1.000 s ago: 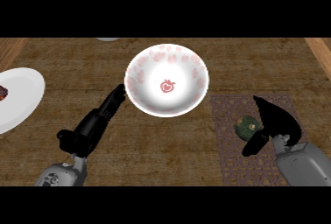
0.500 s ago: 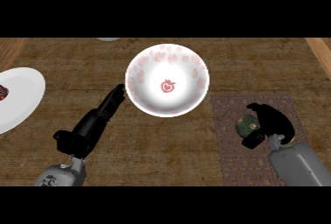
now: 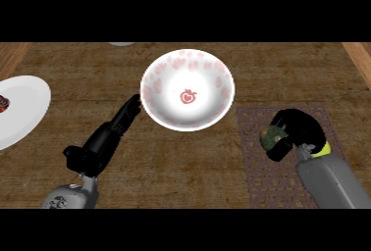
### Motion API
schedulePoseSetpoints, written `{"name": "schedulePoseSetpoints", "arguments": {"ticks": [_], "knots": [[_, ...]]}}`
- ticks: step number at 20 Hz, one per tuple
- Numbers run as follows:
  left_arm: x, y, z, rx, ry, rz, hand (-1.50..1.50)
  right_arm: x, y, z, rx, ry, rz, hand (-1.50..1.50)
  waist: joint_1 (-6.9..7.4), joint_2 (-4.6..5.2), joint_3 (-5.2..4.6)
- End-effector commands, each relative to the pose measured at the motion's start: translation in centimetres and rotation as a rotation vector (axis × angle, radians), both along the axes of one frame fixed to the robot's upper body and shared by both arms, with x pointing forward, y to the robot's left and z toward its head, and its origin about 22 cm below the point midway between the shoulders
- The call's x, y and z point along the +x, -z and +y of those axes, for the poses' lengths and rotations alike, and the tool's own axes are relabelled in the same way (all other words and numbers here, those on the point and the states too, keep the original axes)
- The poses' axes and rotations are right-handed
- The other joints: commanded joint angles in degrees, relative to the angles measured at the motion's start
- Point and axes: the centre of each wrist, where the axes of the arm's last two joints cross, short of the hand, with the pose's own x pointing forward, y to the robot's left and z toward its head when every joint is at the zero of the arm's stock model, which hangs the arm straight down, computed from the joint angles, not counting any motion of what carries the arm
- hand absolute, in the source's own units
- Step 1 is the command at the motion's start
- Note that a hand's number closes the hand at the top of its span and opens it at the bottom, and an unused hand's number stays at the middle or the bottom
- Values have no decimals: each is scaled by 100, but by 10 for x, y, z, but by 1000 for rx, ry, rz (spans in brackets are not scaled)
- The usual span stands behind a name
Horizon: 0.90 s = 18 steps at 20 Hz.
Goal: Pick the squash from the placemat and place it in the bowl
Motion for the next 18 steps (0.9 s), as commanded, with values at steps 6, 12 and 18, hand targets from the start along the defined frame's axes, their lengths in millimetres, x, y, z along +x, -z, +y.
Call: {"name": "schedulePoseSetpoints", "arguments": {"ticks": [6, 12, 18], "knots": [[9, -7, -26, 2, 152, -20, 0, 27, -46, 180, -33, -8, -55, 150, 982, 159, -22], [16, -18, -49, 3, 186, -35, 0, 49, -73, 212, -194, 128, -152, 150, 1074, 157, -28], [19, -10, -39, 2, 166, -15, 0, 62, -136, 244, -245, 202, -441, 150, 969, 107, -38]]}}
